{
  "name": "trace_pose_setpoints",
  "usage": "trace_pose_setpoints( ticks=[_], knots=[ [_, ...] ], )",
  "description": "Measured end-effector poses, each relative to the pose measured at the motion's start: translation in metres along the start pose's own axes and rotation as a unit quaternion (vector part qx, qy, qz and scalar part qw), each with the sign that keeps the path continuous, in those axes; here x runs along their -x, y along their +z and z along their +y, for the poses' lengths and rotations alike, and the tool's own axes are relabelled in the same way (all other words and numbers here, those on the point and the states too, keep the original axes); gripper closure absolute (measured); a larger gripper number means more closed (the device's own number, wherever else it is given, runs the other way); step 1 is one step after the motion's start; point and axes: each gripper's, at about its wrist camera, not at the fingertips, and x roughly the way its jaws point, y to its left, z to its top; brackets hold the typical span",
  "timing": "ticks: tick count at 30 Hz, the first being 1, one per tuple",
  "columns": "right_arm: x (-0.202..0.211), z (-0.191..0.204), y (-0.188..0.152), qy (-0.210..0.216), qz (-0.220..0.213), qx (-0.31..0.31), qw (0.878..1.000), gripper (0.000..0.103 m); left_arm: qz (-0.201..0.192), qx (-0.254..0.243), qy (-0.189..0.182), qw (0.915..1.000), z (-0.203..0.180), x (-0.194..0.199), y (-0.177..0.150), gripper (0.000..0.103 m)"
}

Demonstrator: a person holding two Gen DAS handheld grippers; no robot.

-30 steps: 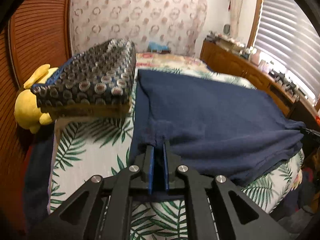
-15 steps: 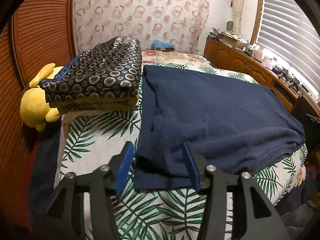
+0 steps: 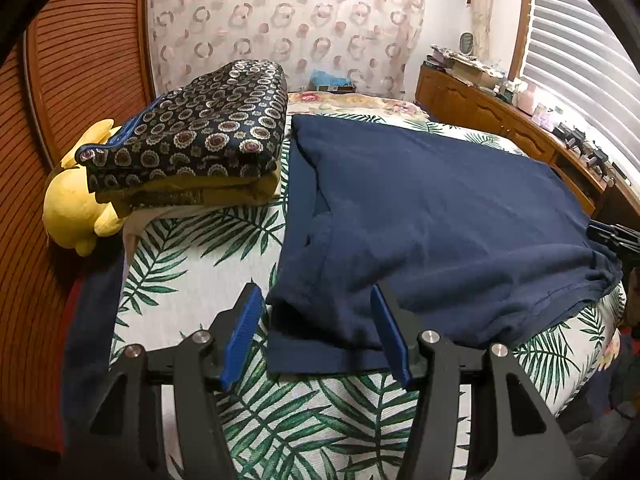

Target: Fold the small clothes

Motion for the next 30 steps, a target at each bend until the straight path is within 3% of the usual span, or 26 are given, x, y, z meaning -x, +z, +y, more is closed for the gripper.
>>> trace_pose_setpoints(
  ticks=[14, 22, 30],
  knots=[
    [-0.048, 0.036, 0.005, 0.017, 0.038, 0.042, 0.998, 0.068, 0.01, 0.014, 0.0, 0.9998, 0.009, -0.005, -0.013, 0.048],
    [-0.051, 0.039, 0.003, 0.027, 0.044, 0.053, 0.997, 0.052, 0.014, 0.021, -0.017, 0.9995, 0.012, -0.003, -0.022, 0.048],
    [-0.053, 0.042, 0.003, 0.027, 0.045, 0.054, 0.997, 0.049, 0.018, 0.031, -0.021, 0.9991, 0.014, -0.01, -0.016, 0.048]
  ],
)
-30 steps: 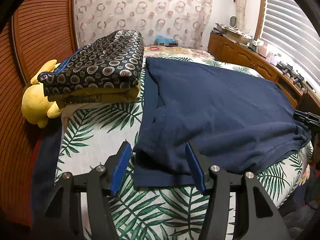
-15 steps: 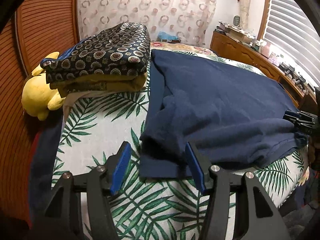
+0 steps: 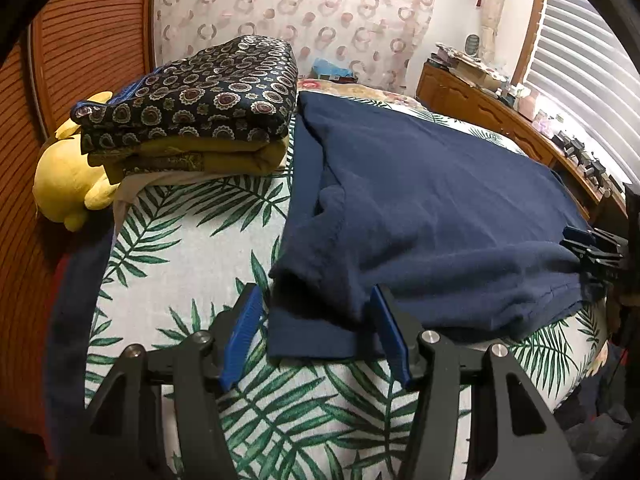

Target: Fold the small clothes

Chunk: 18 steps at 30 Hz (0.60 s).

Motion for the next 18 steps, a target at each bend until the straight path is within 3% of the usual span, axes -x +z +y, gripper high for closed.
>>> trace_pose_setpoints(
  ticks=[12, 18],
  knots=[
    [0.0001, -0.0007, -0.0003, 0.002, 0.0, -0.001, 1.0, 0.049, -0.003, -0.004, -0.004, 1.0, -0.0073, -0.0092, 0.0059, 0.048],
    [0.0, -0.0007, -0.0004, 0.002, 0.0, -0.001, 1.0, 0.049, -0.011, -0.004, -0.007, 0.9999, -0.0039, -0.0084, 0.0059, 0.077]
  ],
)
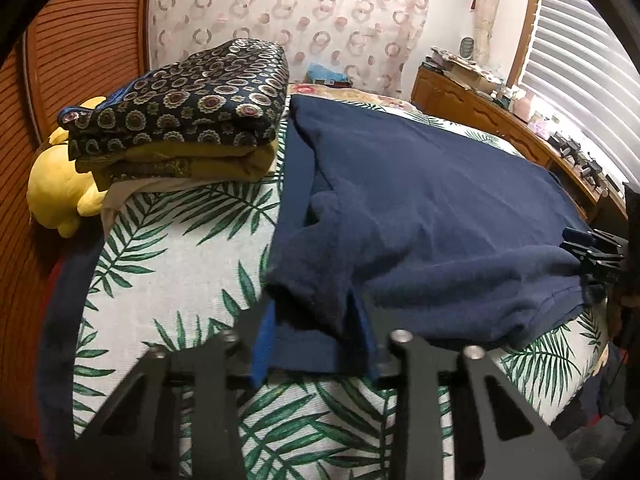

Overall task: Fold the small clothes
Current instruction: 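Grasp the shirt edge with the left tool and lift it up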

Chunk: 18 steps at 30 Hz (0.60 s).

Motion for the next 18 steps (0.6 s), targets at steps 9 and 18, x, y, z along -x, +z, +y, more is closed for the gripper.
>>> trace_pose_setpoints(
  ticks=[9, 18],
  knots=[
    [0.0, 0.0, 0.0, 0.0, 0.0, 0.0, 1.0, 0.049, -0.038, -0.005, -0.054, 0.9978, -0.013, 0.02, 0.007, 0.098],
    [0.001, -0.001, 0.0, 0.0, -0.001, -0.003, 1.0, 0.049, -0.089, -0.042, -0.106, 0.9895, -0.056, 0.047, 0.047, 0.098]
  ],
)
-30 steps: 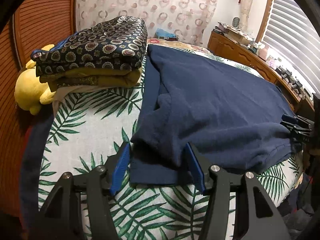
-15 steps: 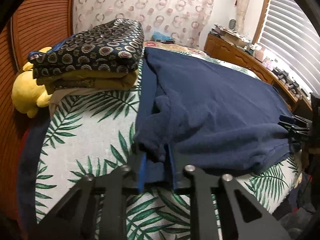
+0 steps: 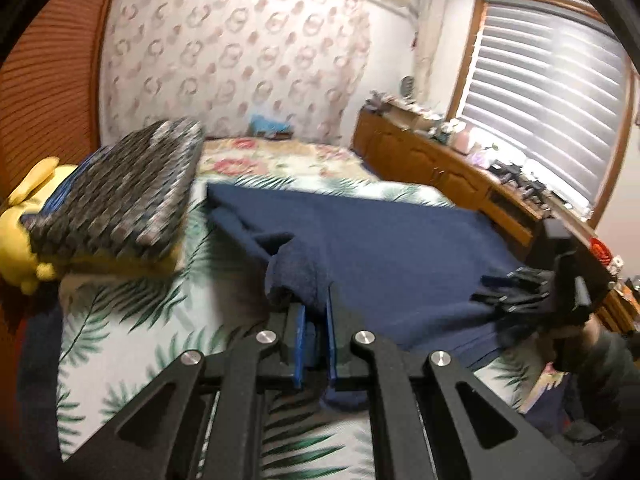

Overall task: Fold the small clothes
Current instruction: 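Grasp the shirt edge with the left tool and lift it up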

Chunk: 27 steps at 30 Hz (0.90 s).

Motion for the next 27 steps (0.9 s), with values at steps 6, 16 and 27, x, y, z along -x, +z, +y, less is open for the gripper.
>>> trace_pose_setpoints(
  ticks=[6, 16, 27],
  knots=[
    [0.013, -0.005, 0.0, -0.013, -0.016, -0.012, 1.0, 0.049, -0.011, -0.042, -0.038, 0.9984, -0.038, -0.013, 0.034, 0.099],
    [0.077, -0.039, -0.012, -0.046, -0.068, -0.05, 0.995, 0.049, -0.022, -0.117, -0.098, 0.988, -0.116, -0.032, 0.08, 0.099],
    [0.119, -0.061, -0.028, -0.06, -0.105, -0.08, 0.989, 0.049, -0.017, -0.179, -0.149, 0.9724, -0.195, -0.042, 0.103, 0.099]
  ],
)
